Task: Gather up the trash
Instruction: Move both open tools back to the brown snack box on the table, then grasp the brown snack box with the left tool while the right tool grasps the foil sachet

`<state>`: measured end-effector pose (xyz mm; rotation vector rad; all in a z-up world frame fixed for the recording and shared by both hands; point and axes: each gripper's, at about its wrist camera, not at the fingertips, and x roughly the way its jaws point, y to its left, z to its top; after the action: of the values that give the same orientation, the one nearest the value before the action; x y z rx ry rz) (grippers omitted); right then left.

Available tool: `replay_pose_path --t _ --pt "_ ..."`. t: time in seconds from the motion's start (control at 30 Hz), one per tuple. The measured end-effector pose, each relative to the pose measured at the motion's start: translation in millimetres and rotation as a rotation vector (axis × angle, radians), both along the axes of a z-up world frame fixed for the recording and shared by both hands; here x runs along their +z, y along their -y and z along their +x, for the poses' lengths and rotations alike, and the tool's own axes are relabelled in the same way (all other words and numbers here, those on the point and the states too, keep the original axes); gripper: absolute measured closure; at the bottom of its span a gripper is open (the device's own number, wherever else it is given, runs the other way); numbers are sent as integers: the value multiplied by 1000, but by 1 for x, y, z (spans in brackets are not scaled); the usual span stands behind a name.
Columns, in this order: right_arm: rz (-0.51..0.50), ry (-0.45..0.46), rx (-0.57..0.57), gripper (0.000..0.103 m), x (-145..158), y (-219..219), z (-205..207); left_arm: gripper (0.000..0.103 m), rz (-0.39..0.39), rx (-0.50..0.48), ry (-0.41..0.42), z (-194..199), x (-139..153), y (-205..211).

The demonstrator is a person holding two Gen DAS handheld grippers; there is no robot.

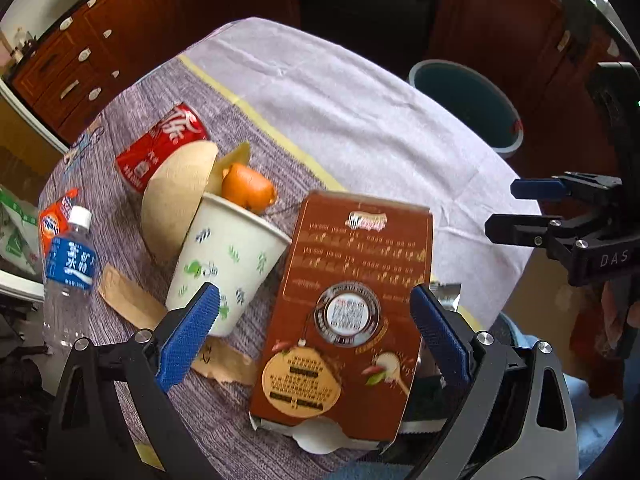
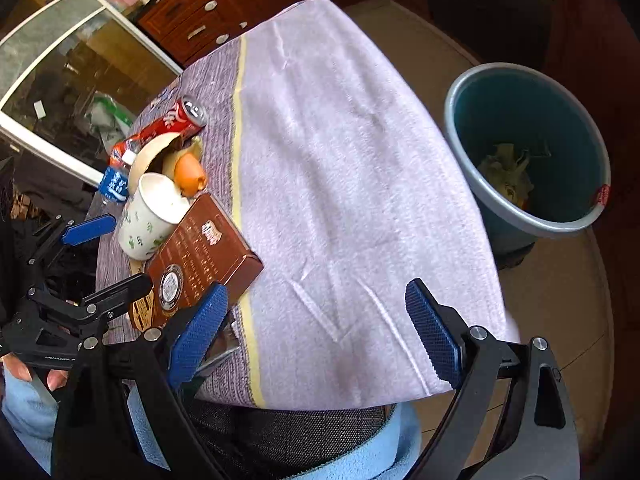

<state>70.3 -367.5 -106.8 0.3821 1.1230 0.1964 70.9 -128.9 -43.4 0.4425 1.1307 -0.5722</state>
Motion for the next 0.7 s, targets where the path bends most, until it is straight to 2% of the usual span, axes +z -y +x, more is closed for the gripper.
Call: replay_pose_path --t 0.3,0.53,0.7 --pt "-20 -52 110 16 -7 -52 -17 7 -48 -16 -45 -32 -30 -41" --pt "-44 -95 166 16 -15 -77 -27 7 -92 124 -14 -22 -32 -89" --pt "-88 -89 209 16 -16 -96 -29 7 -75 175 5 -17 -37 -112"
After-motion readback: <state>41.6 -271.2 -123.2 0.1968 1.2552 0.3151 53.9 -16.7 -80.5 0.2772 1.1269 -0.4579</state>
